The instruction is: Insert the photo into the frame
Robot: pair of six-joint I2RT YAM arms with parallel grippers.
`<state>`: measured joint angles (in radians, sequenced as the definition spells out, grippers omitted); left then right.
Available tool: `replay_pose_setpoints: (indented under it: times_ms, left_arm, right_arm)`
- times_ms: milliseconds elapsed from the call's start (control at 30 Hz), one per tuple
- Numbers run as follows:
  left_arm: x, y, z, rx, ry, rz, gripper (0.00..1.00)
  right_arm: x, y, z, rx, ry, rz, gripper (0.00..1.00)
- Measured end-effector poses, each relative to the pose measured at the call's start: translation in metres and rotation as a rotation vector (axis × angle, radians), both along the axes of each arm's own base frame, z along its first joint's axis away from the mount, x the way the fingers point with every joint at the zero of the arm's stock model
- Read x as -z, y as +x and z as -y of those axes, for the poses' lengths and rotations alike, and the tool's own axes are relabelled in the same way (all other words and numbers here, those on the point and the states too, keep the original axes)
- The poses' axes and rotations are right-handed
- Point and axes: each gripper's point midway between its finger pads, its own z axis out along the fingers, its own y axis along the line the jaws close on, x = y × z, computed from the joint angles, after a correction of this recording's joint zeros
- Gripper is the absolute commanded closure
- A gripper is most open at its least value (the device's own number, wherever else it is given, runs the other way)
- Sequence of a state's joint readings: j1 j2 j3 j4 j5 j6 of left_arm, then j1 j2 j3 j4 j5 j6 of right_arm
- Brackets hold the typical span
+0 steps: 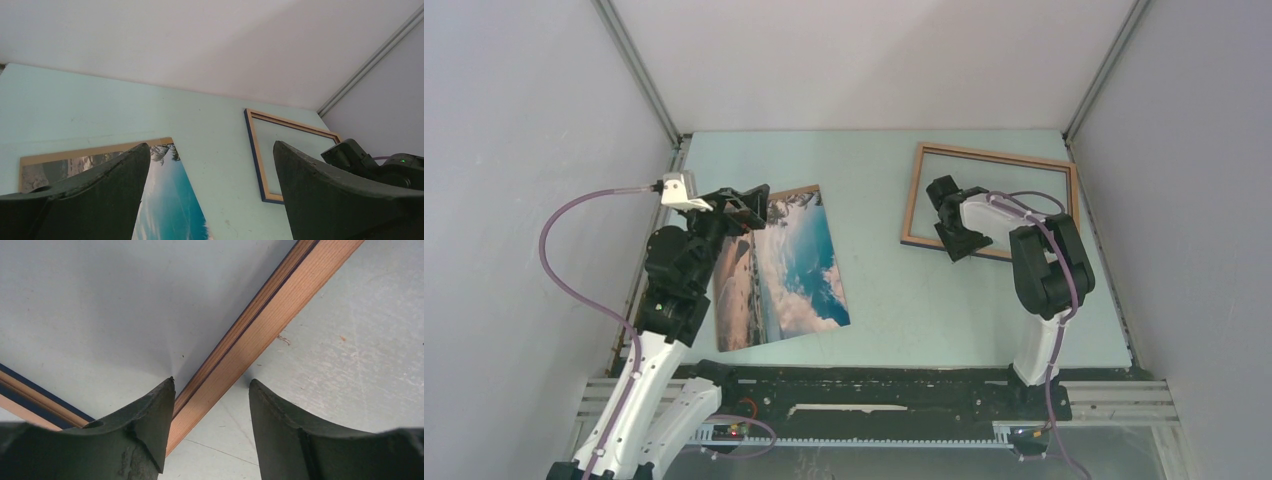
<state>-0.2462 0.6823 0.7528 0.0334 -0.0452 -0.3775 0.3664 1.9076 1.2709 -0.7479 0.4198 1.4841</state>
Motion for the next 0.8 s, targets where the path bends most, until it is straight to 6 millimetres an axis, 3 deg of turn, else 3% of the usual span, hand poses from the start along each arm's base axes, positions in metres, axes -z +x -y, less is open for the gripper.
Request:
replay_pose_setpoints:
  times_ms: [100, 200, 300, 500, 800]
  left_arm:
    - [0.001, 0.000, 0.000, 0.001, -0.006, -0.005, 0.00]
    - [0.002, 0.000, 0.000, 0.001, -0.005, -0.010, 0.00]
    - [0.002, -0.001, 0.000, 0.001, -0.005, -0.012, 0.00]
    - [-0.002, -0.006, 0.000, 0.003, -0.008, 0.002, 0.00]
    - [-0.007, -0.011, 0.003, 0.016, -0.012, 0.019, 0.00]
  right_arm:
    - [0.000, -0.002, -0.002, -0.005, 0.002, -0.006, 0.43]
    - [0.001, -0.004, -0.006, -0.010, 0.003, -0.002, 0.55]
    - [0.001, -0.013, -0.010, -0.015, 0.009, 0.007, 0.59]
    - [0.002, -0.055, -0.016, -0.033, 0.013, 0.004, 0.62]
    - [-0.001, -0.114, -0.021, -0.118, -0.046, -0.021, 0.58]
